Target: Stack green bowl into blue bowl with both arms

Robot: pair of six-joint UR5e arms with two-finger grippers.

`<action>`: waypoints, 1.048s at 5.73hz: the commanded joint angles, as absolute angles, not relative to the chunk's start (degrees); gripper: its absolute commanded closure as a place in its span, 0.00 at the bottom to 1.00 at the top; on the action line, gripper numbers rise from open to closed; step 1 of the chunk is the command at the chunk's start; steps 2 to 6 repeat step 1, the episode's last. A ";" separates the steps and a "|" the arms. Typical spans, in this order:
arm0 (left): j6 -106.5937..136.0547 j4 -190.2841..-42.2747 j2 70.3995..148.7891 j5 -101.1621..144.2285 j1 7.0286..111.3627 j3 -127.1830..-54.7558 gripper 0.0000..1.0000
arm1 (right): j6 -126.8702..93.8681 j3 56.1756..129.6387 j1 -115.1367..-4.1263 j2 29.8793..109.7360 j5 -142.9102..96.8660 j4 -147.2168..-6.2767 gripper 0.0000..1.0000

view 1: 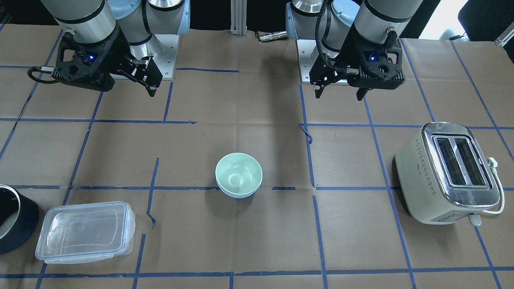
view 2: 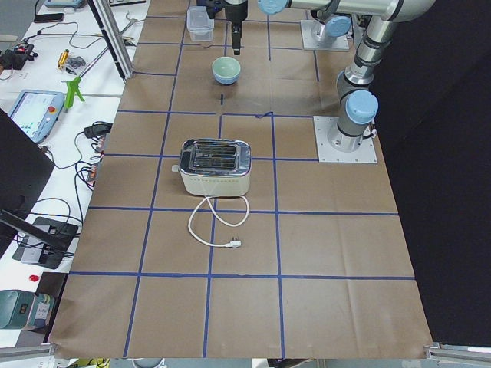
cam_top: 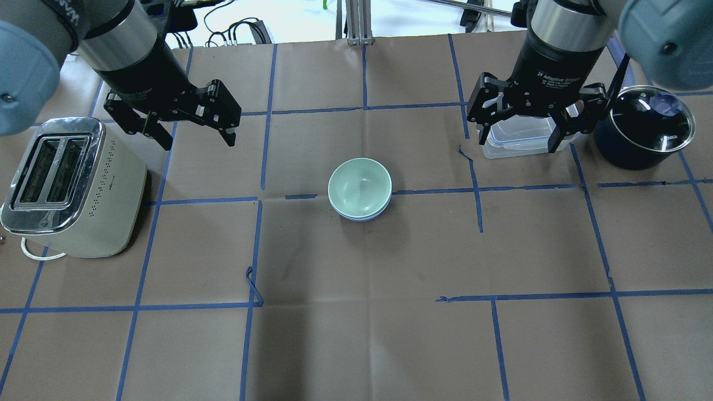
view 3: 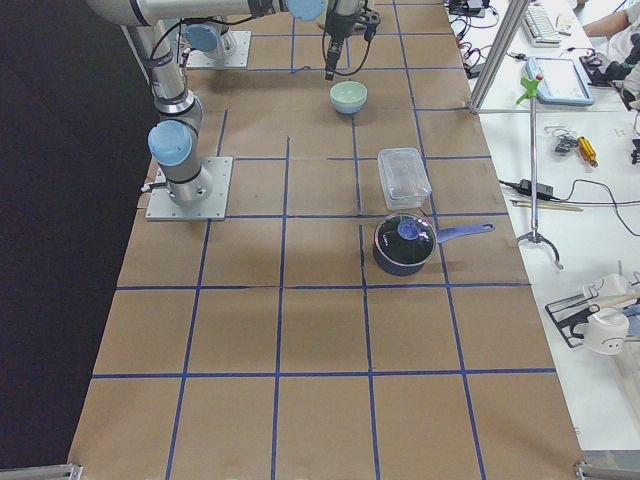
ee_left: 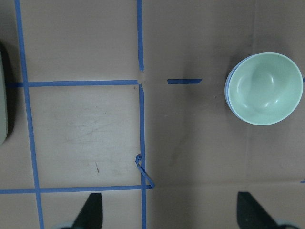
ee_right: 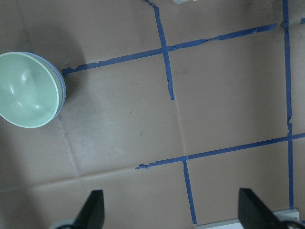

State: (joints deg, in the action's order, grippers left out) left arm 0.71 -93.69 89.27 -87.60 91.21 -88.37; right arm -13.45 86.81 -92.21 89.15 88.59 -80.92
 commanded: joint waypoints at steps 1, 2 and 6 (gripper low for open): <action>0.62 -93.69 89.21 -87.89 91.14 -88.42 0.02 | -13.36 86.84 -92.20 89.21 88.59 -80.69 0.00; 0.62 -93.69 89.21 -87.89 91.14 -88.42 0.02 | -13.36 86.84 -92.20 89.21 88.59 -80.69 0.00; 0.62 -93.69 89.21 -87.89 91.14 -88.42 0.02 | -13.36 86.84 -92.20 89.21 88.59 -80.69 0.00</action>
